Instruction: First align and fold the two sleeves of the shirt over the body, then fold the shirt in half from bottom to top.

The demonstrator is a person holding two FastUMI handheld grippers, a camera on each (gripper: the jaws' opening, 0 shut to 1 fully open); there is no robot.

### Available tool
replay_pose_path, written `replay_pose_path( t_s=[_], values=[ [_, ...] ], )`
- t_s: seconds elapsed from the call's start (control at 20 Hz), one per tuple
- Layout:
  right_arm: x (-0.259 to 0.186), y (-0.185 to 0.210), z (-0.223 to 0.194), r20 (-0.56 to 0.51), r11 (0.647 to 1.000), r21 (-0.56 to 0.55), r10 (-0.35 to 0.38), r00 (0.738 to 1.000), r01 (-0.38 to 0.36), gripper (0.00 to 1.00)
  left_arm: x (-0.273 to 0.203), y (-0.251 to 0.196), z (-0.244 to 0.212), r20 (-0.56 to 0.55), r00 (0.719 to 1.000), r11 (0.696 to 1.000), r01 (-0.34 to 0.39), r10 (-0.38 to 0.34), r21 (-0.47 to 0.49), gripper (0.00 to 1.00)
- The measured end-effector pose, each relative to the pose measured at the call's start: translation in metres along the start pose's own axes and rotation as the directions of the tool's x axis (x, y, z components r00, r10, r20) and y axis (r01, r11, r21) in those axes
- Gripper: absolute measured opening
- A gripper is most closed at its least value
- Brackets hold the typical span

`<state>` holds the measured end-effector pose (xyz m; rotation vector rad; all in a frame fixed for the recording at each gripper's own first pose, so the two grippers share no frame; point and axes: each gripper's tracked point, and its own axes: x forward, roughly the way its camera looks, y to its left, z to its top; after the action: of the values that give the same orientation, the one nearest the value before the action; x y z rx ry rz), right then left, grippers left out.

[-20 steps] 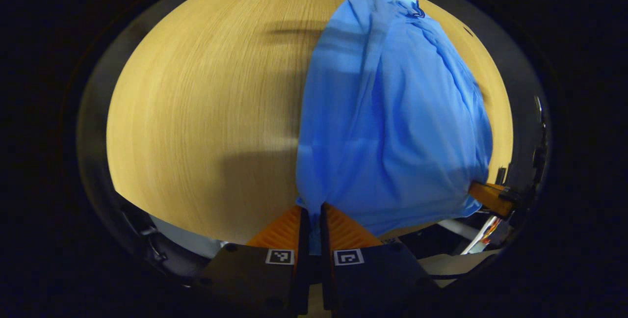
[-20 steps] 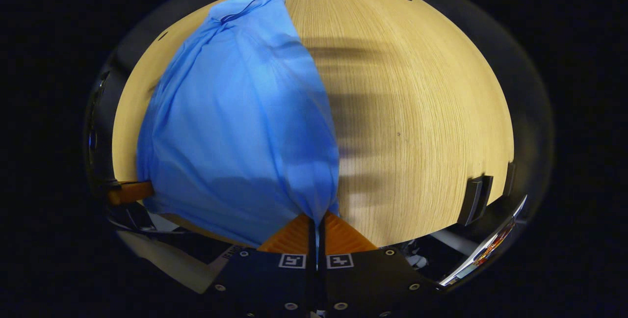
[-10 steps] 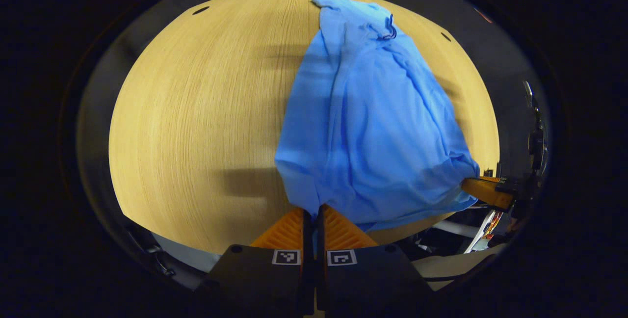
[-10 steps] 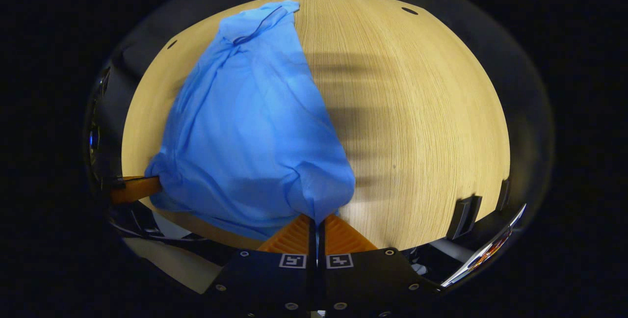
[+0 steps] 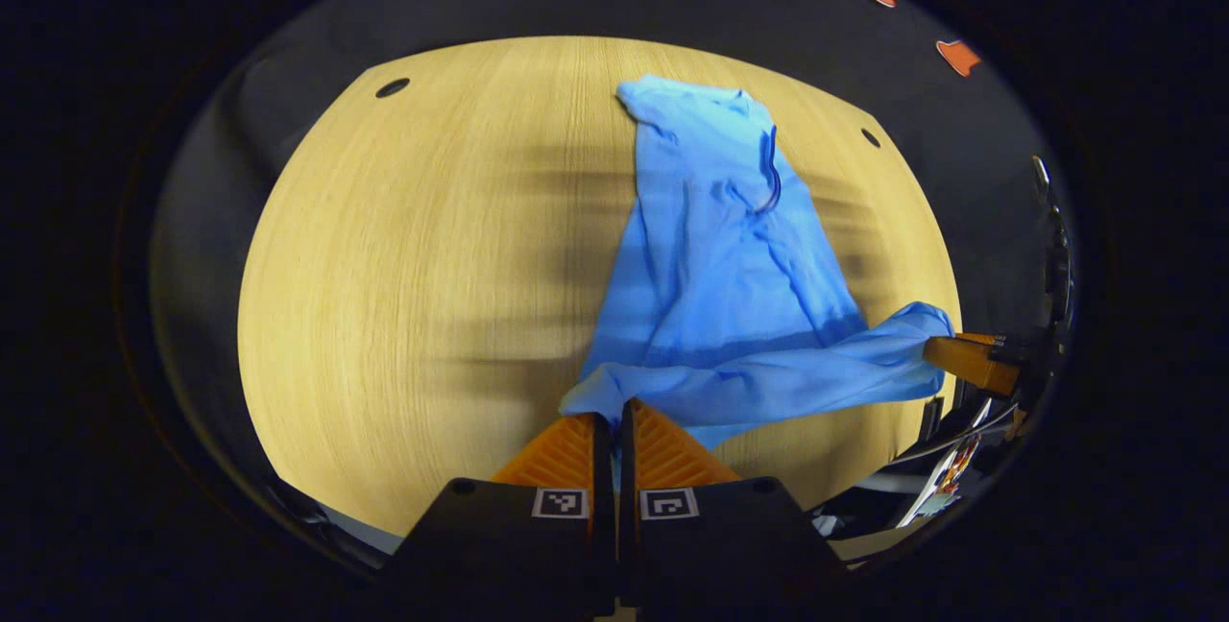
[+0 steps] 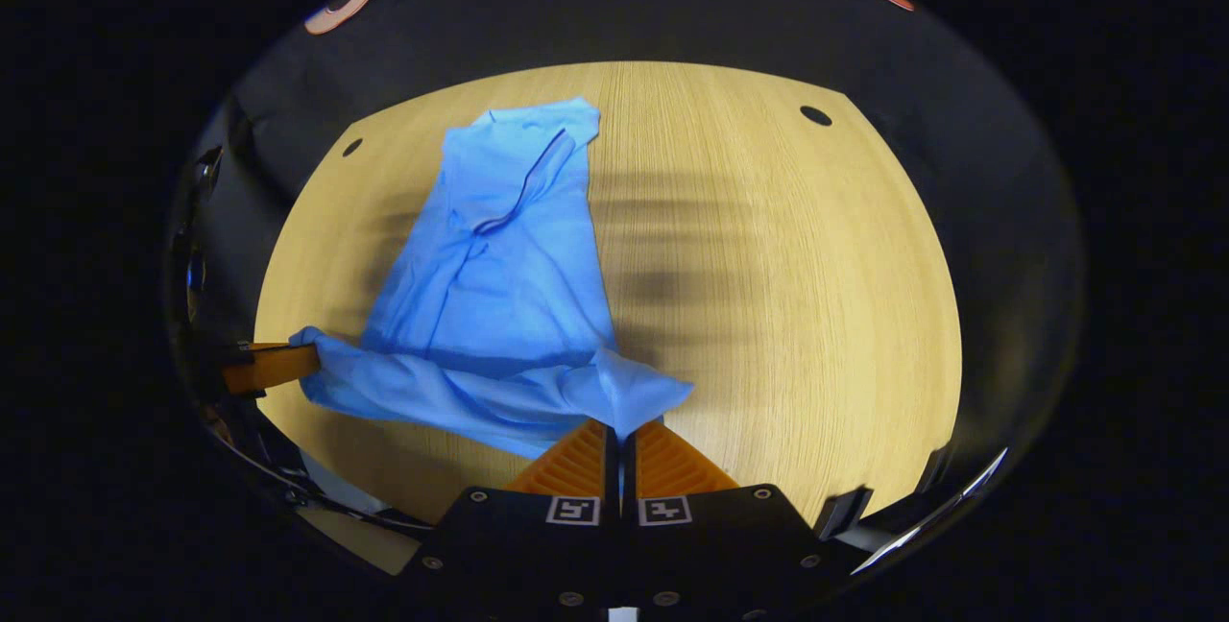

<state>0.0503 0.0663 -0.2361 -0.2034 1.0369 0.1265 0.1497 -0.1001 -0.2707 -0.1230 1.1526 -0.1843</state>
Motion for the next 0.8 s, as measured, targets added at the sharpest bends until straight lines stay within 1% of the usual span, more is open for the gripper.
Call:
replay_pose_path(
  t_s=[0.2,0.4,0.45,0.5,0.65,0.8],
  values=[
    [0.000,0.003,0.058,0.073,1.000,-0.013,0.005,0.997,-0.004,0.00,-0.004,0.007,0.056,0.077,0.997,1.000,-0.018,0.016,0.026,0.06],
    [0.003,0.001,0.102,0.116,1.000,-0.029,0.003,0.993,0.000,0.00,0.001,0.014,0.113,0.119,0.993,0.999,-0.029,0.024,0.043,0.06],
    [0.008,0.002,0.116,0.129,0.999,-0.032,0.003,0.992,0.001,0.00,0.003,0.018,0.118,0.128,0.991,0.998,-0.033,0.027,0.046,0.06],
    [0.008,0.001,0.131,0.144,1.000,-0.031,0.003,0.990,0.002,0.01,0.006,0.018,0.134,0.137,0.990,0.999,-0.029,0.023,0.044,0.06],
    [0.016,0.007,0.172,0.174,1.000,0.013,0.013,0.985,-0.016,0.00,0.018,0.022,0.171,0.153,0.988,0.999,-0.030,0.025,0.032,0.06],
    [0.035,0.007,0.201,0.192,1.000,0.015,0.000,0.981,-0.003,0.00,0.030,0.027,0.205,0.170,0.985,0.999,-0.035,0.030,0.025,0.06]
  ],
)
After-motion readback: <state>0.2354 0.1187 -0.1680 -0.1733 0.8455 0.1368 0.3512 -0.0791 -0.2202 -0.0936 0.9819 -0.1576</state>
